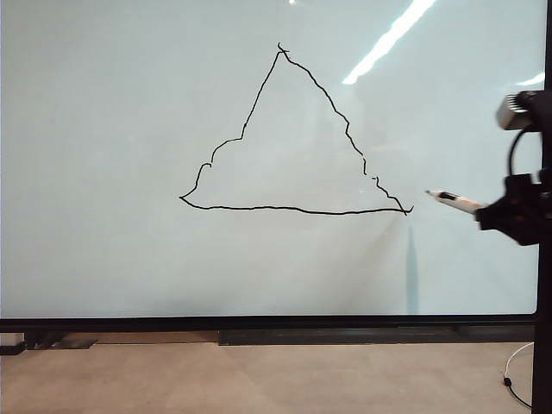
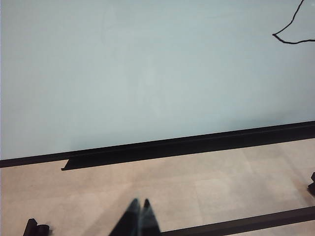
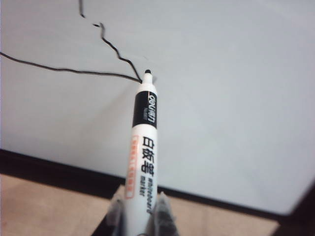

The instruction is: Pick up the pen on the shelf to the right of the whiteboard and draw a triangle.

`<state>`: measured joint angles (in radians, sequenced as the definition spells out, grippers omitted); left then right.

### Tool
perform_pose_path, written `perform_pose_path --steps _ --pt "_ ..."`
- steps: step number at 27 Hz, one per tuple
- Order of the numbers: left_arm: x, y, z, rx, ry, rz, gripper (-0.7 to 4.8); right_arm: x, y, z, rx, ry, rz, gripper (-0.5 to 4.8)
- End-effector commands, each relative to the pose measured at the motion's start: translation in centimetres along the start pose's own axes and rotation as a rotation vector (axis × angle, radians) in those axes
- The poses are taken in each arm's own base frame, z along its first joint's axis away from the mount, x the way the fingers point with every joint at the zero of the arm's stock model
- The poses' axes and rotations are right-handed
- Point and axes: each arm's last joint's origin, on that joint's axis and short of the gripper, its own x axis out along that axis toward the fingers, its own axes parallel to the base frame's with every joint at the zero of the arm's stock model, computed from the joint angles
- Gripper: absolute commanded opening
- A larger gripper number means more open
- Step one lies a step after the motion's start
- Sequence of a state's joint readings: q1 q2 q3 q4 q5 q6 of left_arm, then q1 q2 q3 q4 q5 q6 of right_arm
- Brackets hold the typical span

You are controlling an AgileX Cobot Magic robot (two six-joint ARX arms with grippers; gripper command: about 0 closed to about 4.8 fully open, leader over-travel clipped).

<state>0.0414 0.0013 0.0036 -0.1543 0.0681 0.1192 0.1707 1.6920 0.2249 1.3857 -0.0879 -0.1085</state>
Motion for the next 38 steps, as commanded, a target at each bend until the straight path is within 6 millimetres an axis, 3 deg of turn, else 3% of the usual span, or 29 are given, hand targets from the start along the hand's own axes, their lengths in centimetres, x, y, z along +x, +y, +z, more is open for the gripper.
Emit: perform_pose_path --steps 1,10,25,38 --pt "0.0 0.0 0.2 0.001 -0.007 -0.003 -0.05 -1.6 -0.2 0.7 -0.027 -0.039 -0.065 -0.05" --pt "0.0 0.0 0.2 0.001 -0.008 -0.002 -0.05 -6.3 -1.6 1.7 -0.048 -0.041 -0.154 -0.05" --pt "0.0 0.0 0.2 0.001 -0.007 -0.003 -0.05 -9.7 -1.7 2.9 -0.114 0.031 -0.172 -0.05" --pt "0.0 0.0 0.2 0.001 -0.008 -0.003 -0.05 -13.3 -1.8 3.5 -0.107 -0.065 -0.227 -0.05"
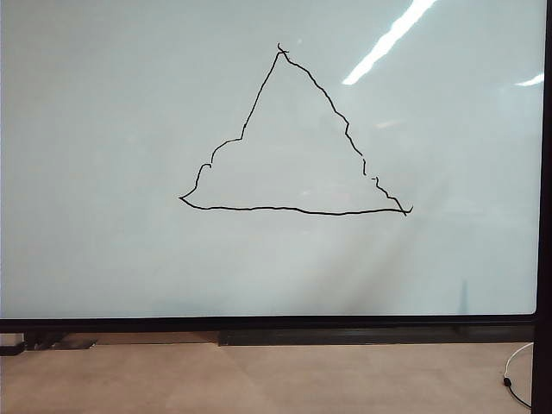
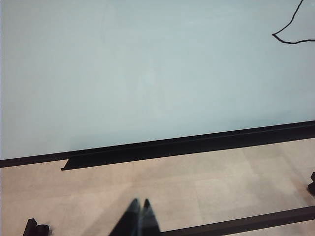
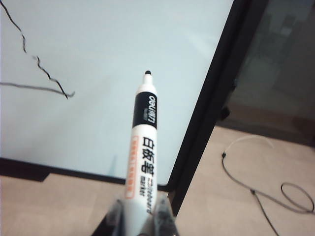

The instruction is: Pick up the pen on the shelf to the right of the whiteboard and draw a triangle.

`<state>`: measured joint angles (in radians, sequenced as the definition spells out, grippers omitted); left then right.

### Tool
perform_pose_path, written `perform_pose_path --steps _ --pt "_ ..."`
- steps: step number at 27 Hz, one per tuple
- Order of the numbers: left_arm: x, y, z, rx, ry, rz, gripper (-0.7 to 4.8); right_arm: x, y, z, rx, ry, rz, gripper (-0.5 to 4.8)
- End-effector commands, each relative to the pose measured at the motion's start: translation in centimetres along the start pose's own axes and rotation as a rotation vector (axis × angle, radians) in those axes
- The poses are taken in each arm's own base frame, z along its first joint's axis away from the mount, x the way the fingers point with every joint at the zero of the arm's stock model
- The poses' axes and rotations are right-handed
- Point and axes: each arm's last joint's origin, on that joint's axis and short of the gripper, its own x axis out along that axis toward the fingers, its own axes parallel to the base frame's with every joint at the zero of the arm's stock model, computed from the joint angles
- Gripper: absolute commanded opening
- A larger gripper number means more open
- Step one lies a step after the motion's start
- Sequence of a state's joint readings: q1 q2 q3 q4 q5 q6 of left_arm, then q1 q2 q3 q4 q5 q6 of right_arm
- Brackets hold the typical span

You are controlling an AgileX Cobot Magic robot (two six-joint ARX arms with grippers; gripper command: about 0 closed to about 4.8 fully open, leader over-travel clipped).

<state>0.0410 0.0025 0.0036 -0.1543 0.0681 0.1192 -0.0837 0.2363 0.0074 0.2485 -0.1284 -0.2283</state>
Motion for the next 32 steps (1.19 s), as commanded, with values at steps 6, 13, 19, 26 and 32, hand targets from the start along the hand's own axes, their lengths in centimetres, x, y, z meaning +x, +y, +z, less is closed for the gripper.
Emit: perform_pose_path --steps 6,13,19,26,32 --pt "-0.03 0.01 0.16 0.001 -0.008 -0.003 -0.05 -1.46 0.27 -0.66 0.018 0.033 -0.018 -0.05" --pt "-0.05 0.01 0.14 0.001 -0.007 -0.001 -0.05 -1.43 0.25 -0.58 0.014 0.025 -0.019 -0.04" --pt "-0.05 0.01 0.14 0.001 -0.007 -0.002 -0.05 -1.43 0.27 -0.60 0.015 0.026 -0.013 -0.04" --pt "-0.05 0.01 0.14 0.001 -0.007 -0.002 -0.05 -1.43 0.28 -0.64 0.015 0.030 -0.012 -0.04" --pt "-0.05 0.01 0.14 0.001 -0.007 -0.002 -0.05 -1.43 0.28 -0.64 0.015 0.031 -0.012 -0.04"
